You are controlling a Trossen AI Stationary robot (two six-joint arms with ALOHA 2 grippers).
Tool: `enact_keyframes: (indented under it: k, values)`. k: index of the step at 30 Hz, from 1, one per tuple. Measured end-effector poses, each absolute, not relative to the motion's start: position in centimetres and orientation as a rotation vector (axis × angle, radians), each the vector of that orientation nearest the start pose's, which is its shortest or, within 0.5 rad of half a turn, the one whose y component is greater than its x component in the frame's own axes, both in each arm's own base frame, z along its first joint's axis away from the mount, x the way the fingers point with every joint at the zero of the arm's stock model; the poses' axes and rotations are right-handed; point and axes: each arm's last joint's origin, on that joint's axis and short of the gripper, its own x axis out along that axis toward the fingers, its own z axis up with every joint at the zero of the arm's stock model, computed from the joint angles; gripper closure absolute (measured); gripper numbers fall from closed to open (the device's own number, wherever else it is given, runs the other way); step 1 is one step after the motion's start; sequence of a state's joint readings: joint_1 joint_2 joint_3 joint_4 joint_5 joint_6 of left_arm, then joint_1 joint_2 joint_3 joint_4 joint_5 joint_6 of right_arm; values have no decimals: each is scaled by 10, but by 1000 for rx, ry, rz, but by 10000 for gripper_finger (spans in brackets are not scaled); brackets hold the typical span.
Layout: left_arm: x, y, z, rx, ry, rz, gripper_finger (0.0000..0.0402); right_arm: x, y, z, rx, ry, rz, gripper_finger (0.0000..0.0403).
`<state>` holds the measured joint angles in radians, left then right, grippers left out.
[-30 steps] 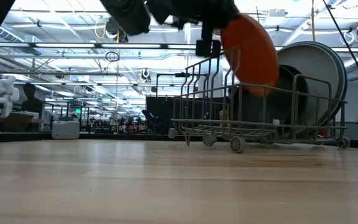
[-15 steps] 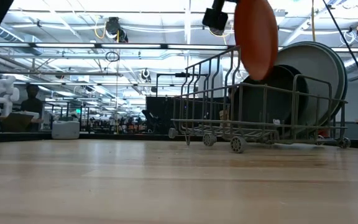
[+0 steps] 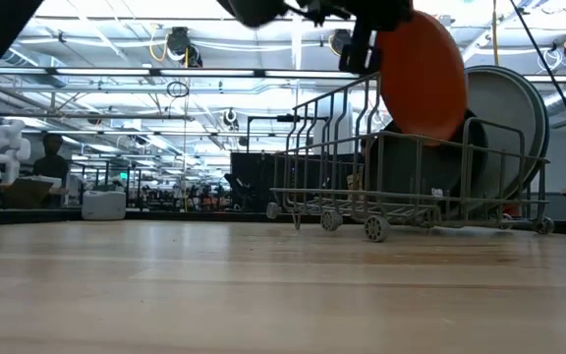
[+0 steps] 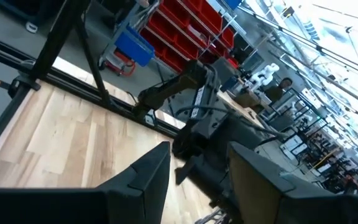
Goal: Sort dishes
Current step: Put the orange plate in the dish rack
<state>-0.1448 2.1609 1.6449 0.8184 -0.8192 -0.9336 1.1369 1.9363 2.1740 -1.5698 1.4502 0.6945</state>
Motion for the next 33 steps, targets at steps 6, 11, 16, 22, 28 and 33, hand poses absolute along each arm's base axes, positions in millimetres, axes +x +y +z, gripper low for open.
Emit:
enact_keyframes:
  k: [6, 11, 16, 22, 28, 33]
  values:
    - [492, -51, 271, -1022, -696, 530, 401, 175, 310, 397, -602, 241, -353, 250]
    - [487, -54, 276, -896, -688, 688, 401, 175, 310, 397, -603, 241, -353, 250]
    - [486, -58, 274, -881, -660, 743, 401, 175, 310, 397, -604, 242, -353, 250]
    - [489, -57, 269, -991, -667, 701, 401, 176, 310, 397, -604, 241, -354, 250]
    - [491, -59, 265, -1046, -645, 673, 401, 176, 310, 397, -606, 231, -360, 250]
    - [490, -61, 265, -1013, -635, 703, 401, 176, 310, 397, -604, 228, -362, 250]
